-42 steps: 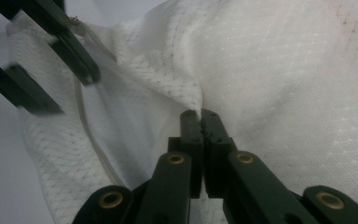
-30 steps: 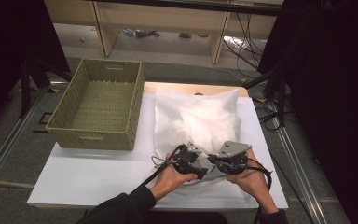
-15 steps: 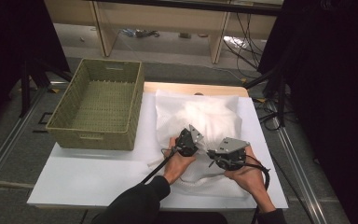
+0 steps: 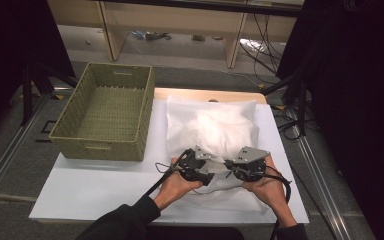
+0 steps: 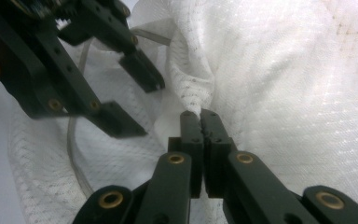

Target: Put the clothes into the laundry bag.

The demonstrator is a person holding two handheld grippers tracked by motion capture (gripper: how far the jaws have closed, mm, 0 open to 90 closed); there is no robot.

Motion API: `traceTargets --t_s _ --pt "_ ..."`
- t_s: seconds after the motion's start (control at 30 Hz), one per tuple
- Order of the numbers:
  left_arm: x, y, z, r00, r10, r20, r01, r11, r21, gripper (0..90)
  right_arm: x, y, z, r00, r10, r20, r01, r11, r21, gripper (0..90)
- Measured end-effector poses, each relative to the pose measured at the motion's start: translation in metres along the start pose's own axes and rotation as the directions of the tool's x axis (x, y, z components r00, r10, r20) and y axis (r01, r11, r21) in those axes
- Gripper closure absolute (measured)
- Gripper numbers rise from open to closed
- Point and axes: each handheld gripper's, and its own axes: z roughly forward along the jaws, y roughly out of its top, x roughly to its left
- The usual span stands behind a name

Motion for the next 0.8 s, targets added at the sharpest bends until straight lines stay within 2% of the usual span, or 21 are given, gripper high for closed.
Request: traceTargets --t_s 0.03,0.07,0.13,0.2,0.23,0.27,0.3,0.33,0.37,0.4,0.43,0.47,0.5,0.53,0.57,0.6,0.63,0.7,0.73,0.8 --pt "0.002 0.001 0.006 0.9995 -0.004 0.032 0.003 0.9996 0.026 49.2 0.0 0.0 0.0 1.0 -0.001 0.003 0.001 1.0 0.004 90.0" --pt "0.003 0.001 0.013 0.9986 -0.035 0.039 0.034 0.9993 0.015 54.4 0.001 0.0 0.0 1.0 0.0 0.0 0.0 1.0 0.005 90.0" --pt "0.007 0.003 0.024 0.9992 -0.033 0.023 0.033 0.9994 0.011 64.0 0.002 0.0 0.0 0.9999 0.013 0.009 -0.013 1.0 0.004 90.0" --pt "0.009 0.005 0.034 0.9984 -0.056 0.003 0.056 0.9983 -0.012 74.8 0.002 -0.001 0.0 0.9999 0.007 0.01 -0.007 1.0 0.006 90.0" --pt "0.01 0.007 0.037 0.9984 -0.052 -0.019 0.052 0.9981 -0.032 78.8 0.003 -0.001 0.0 0.9999 0.012 0.009 -0.012 1.0 0.012 90.0" --pt "0.01 0.009 0.039 0.9984 -0.048 -0.03 0.047 0.9981 -0.04 84.4 0.002 -0.001 0.001 1.0 -0.005 0.006 0.005 1.0 0.005 90.0" --pt "0.011 0.012 0.042 0.9971 -0.065 -0.039 0.062 0.9967 -0.053 86.0 0.003 -0.001 0.0 1.0 0.002 -0.003 -0.002 1.0 0.01 90.0" --pt "0.012 0.016 0.044 0.9966 -0.062 -0.054 0.059 0.9964 -0.061 87.3 0.002 -0.001 0.0 0.9999 -0.006 -0.009 0.006 1.0 0.0 90.0" --pt "0.015 0.02 0.045 0.9966 -0.042 -0.071 0.038 0.9974 -0.062 87.6 0.002 0.0 0.0 0.9999 -0.007 -0.009 0.007 1.0 -0.004 90.0" --pt "0.015 0.023 0.047 0.9946 -0.052 -0.09 0.043 0.995 -0.09 87.9 0.002 0.001 -0.001 1.0 0.001 0.001 -0.001 1.0 -0.009 90.0" --pt "0.017 0.026 0.048 0.994 -0.038 -0.102 0.029 0.995 -0.096 88.0 0.002 0.002 -0.003 1.0 0.0 0.006 0.0 1.0 -0.01 90.0" --pt "0.017 0.028 0.052 0.9918 -0.056 -0.115 0.041 0.9909 -0.129 87.9 0.002 0.003 -0.005 1.0 0.003 -0.004 -0.003 1.0 -0.019 90.0" --pt "0.018 0.029 0.053 0.9933 -0.039 -0.109 0.025 0.9923 -0.121 87.9 0.001 0.004 -0.007 1.0 0.002 -0.003 -0.002 1.0 -0.023 90.0" --pt "0.02 0.028 0.052 0.9957 -0.015 -0.092 0.007 0.9961 -0.088 87.5 0.001 0.004 -0.008 1.0 0.001 0.002 -0.001 1.0 -0.023 90.0" --pt "0.019 0.026 0.052 0.9945 -0.022 -0.103 0.011 0.9941 -0.108 86.5 -0.001 0.004 -0.008 1.0 0.006 0.004 -0.006 1.0 -0.025 90.0" --pt "0.018 0.024 0.051 0.9951 -0.023 -0.096 0.012 0.9941 -0.108 84.0 -0.003 0.003 -0.007 0.9999 0.007 0.011 -0.007 1.0 -0.024 90.0" --pt "0.016 0.022 0.05 0.996 -0.055 -0.07 0.047 0.9925 -0.113 80.6 -0.002 0.001 -0.007 0.9996 0.029 0.004 -0.029 0.999 -0.014 90.0" --pt "0.011 0.015 0.039 0.9986 -0.044 -0.028 0.041 0.9954 -0.086 68.3 -0.004 -0.003 -0.004 0.9999 0.014 0.004 -0.014 1.0 -0.008 90.0" --pt "0.01 0.013 0.033 0.9991 -0.034 -0.025 0.032 0.996 -0.084 64.4 -0.002 -0.003 -0.004 0.9995 0.031 -0.004 -0.031 1.0 0.0 90.0" --pt "0.008 0.007 0.015 0.9995 -0.031 -0.008 0.031 0.9956 -0.089 53.7 -0.002 -0.002 -0.003 0.9999 0.012 -0.005 -0.012 1.0 -0.006 90.0"
